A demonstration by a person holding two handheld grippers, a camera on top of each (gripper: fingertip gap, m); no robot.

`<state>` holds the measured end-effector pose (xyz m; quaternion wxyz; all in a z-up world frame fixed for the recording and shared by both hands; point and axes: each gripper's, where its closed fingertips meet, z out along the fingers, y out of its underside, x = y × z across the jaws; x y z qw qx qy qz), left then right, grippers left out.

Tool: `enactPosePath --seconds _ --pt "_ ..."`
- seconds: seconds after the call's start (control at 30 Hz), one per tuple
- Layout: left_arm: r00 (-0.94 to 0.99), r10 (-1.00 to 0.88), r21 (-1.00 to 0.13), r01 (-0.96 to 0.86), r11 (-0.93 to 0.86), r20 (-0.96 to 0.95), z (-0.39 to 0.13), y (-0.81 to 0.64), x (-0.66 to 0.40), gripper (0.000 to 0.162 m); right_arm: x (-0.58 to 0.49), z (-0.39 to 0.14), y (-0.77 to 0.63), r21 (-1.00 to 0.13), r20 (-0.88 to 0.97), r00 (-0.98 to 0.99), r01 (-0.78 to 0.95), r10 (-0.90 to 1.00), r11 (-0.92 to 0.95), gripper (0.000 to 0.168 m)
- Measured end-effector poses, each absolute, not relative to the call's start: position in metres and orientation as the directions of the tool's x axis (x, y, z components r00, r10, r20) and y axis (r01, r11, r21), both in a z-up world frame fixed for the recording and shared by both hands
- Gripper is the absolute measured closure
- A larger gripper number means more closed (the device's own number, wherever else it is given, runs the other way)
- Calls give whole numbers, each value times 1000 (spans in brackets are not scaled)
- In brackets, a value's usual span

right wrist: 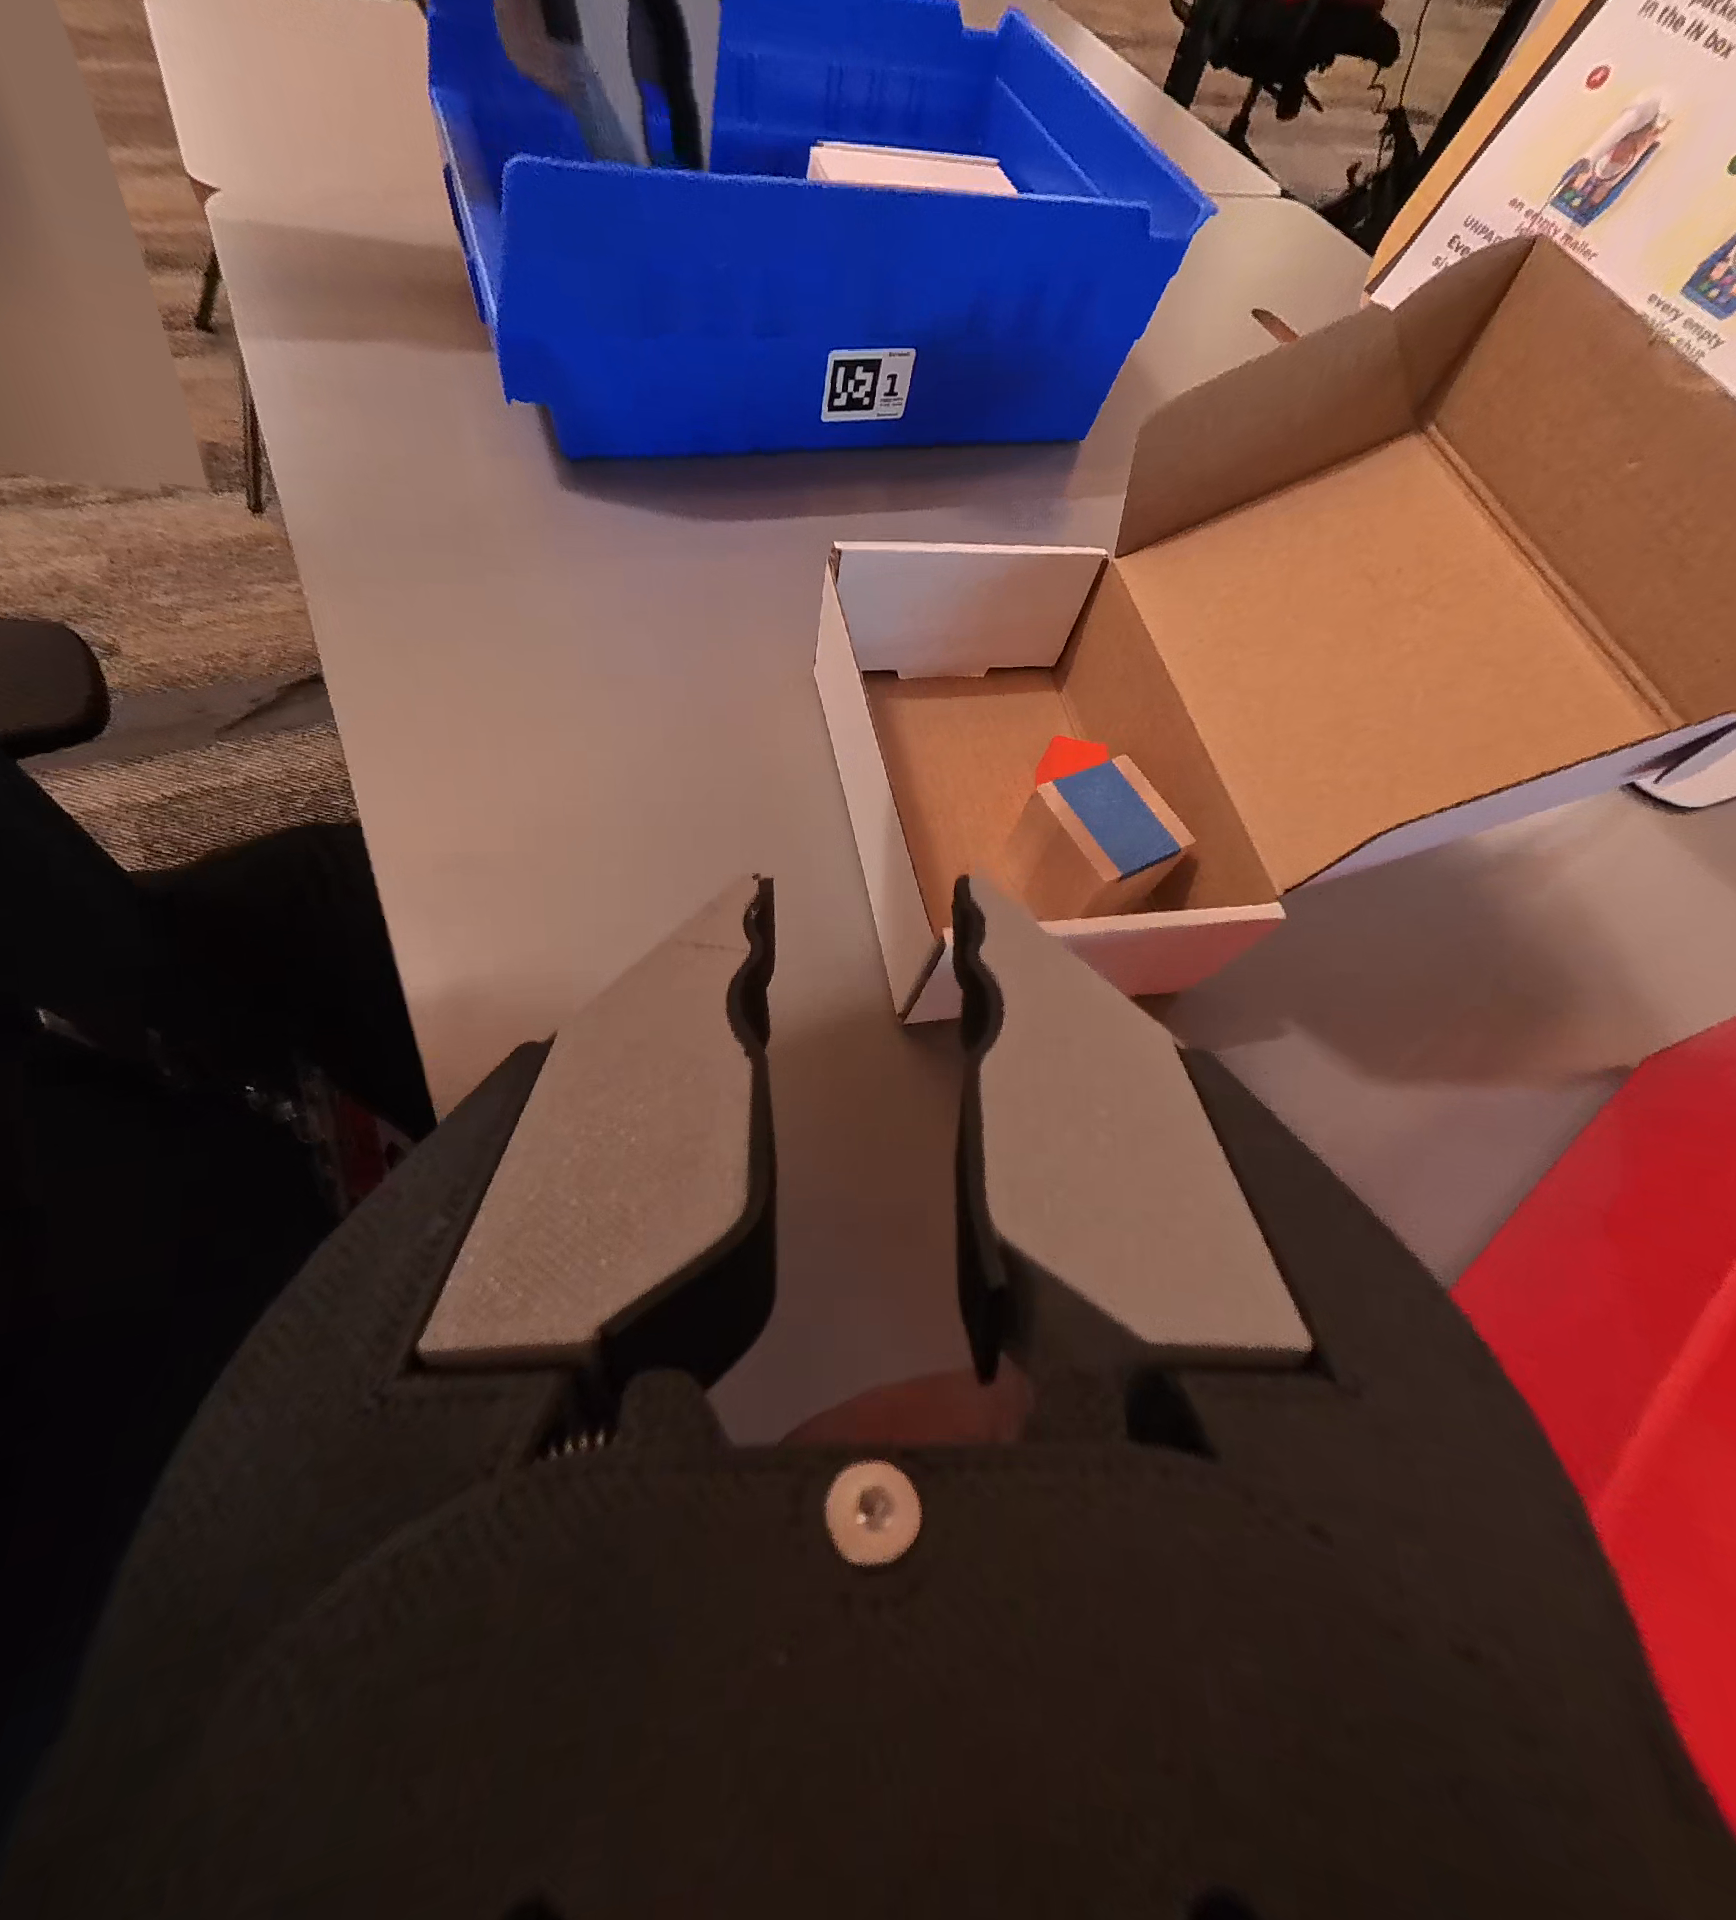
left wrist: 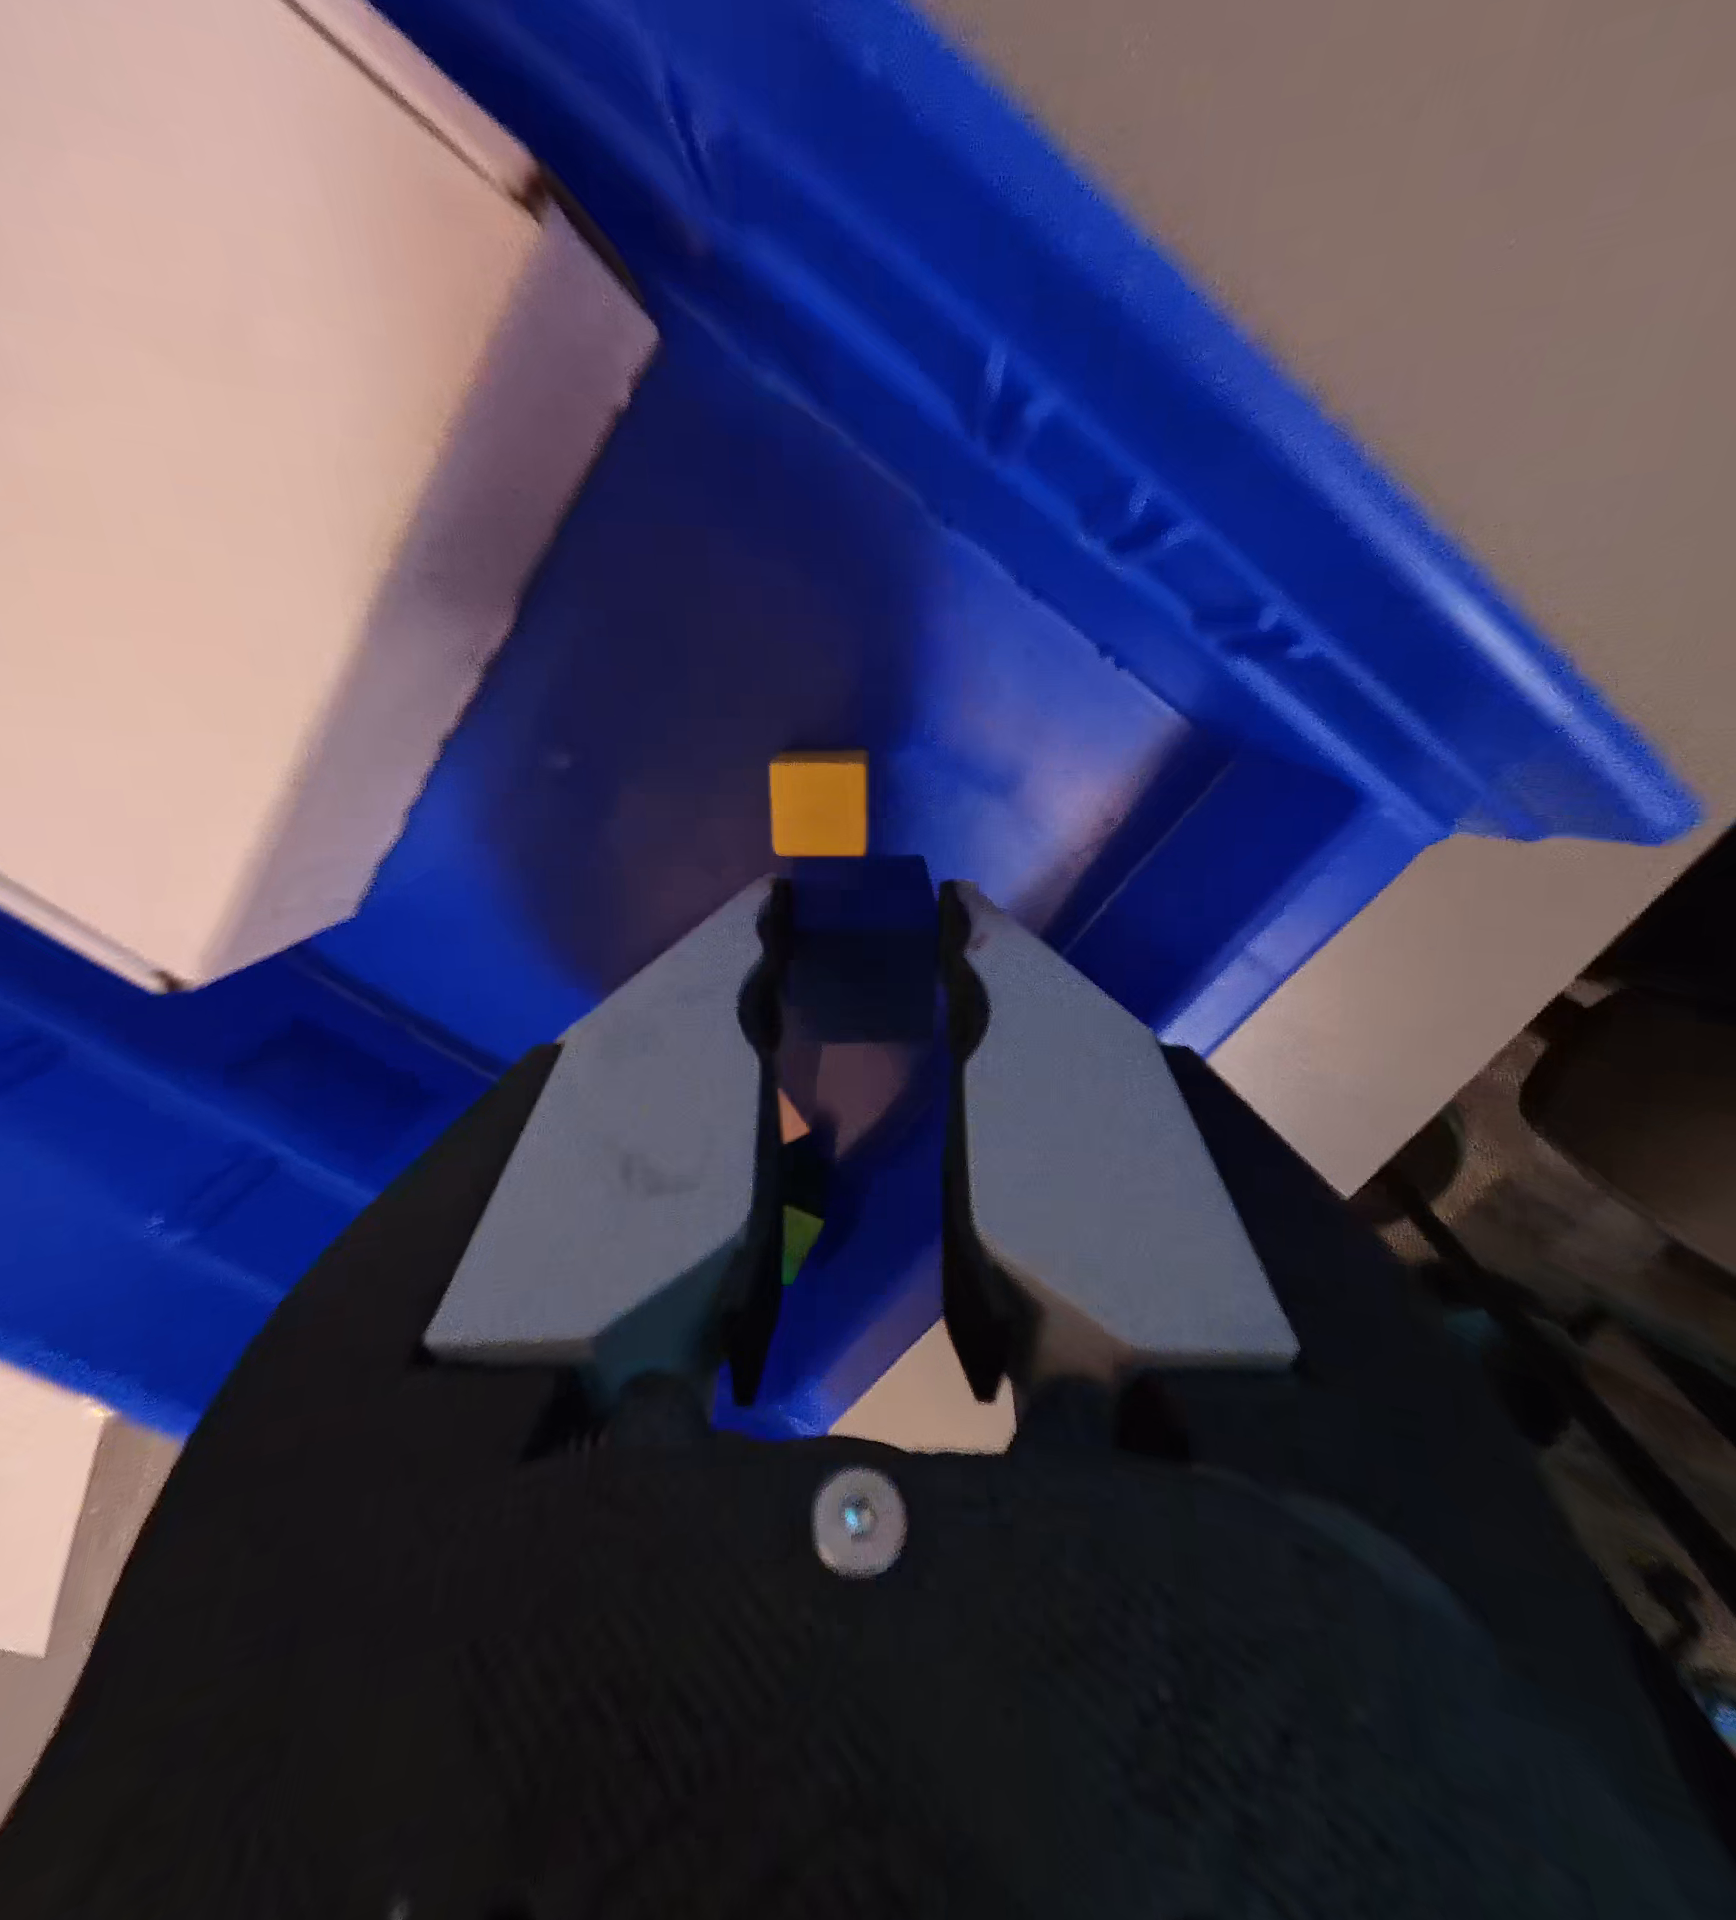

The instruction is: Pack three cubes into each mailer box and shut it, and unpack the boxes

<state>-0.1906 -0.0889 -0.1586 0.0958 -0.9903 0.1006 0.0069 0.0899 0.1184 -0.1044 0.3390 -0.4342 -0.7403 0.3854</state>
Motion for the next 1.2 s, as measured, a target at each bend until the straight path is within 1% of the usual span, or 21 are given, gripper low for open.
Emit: enactPosePath --seconds 0.1,0.17,0.23,0.3,0.5,0.57,0.63,0.67,0.8,0.93,1.07,1.2 --pt "977 -201 -324 -213 -922 -70 -126 -69 -192 136 91 -107 119 -862 168 -391 387 905 328 137" --pt "978 -203 -418 -204 -885 -46 -106 -53 -185 136 93 -106 118 -867 169 -395 377 903 327 137" --pt "974 -227 -479 -207 -853 -16 -93 -38 -175 136 96 -104 117 -875 167 -396 363 903 321 137" --pt "965 -262 -507 -239 -828 -27 -85 -25 -167 136 99 -102 116 -879 169 -397 354 902 320 137" --pt "929 -362 -542 -342 -768 -74 -68 21 -129 137 116 -95 112 -891 184 -399 318 899 323 136" --pt "910 -399 -529 -394 -752 -111 -66 43 -113 137 121 -92 112 -892 192 -397 310 897 329 137" --pt "877 -433 -451 -479 -753 -208 -72 62 -106 137 126 -89 113 -890 210 -392 303 896 341 137" --pt "855 -466 -410 -518 -751 -227 -78 70 -100 137 129 -87 112 -890 217 -392 297 894 346 137" --pt "808 -551 -295 -589 -753 -206 -105 94 -73 137 138 -80 111 -894 236 -394 271 889 357 137" --pt "786 -573 -216 -616 -757 -232 -128 116 -69 137 142 -77 117 -891 251 -378 268 891 365 137" --pt "794 -579 -238 -608 -757 -188 -131 123 -70 137 147 -74 121 -897 252 -358 262 899 356 137" --pt "818 -565 -291 -569 -769 -107 -130 125 -67 137 147 -74 121 -897 250 -360 263 899 355 137"
